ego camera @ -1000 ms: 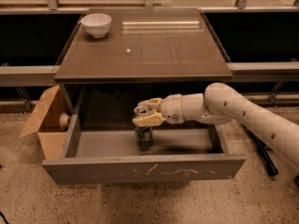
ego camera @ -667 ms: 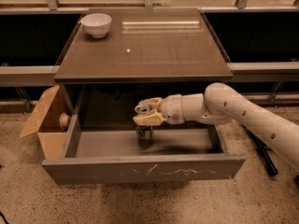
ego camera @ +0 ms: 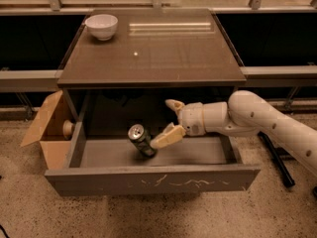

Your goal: Place green can into top drawer

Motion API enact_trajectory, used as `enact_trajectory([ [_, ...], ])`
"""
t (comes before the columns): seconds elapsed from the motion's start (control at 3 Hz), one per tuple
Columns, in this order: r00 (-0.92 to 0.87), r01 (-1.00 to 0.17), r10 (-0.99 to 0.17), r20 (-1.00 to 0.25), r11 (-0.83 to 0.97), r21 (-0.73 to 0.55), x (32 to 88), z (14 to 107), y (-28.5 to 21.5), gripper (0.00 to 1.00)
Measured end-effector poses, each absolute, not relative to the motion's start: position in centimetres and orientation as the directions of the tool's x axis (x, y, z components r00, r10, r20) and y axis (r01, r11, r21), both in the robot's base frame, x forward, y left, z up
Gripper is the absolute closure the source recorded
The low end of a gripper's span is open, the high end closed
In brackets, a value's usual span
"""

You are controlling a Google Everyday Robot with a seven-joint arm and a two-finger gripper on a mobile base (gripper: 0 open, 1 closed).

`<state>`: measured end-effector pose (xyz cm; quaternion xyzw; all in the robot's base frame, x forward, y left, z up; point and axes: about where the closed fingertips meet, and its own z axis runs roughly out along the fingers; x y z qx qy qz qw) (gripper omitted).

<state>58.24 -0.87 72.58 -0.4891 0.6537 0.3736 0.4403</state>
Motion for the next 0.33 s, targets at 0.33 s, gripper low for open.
enact_trajectory([
  [0.33, -0.091, -0.963, -0.3, -0.95, 0.271, 0.007, 56.0, 76.06, -2.98, 0.0],
])
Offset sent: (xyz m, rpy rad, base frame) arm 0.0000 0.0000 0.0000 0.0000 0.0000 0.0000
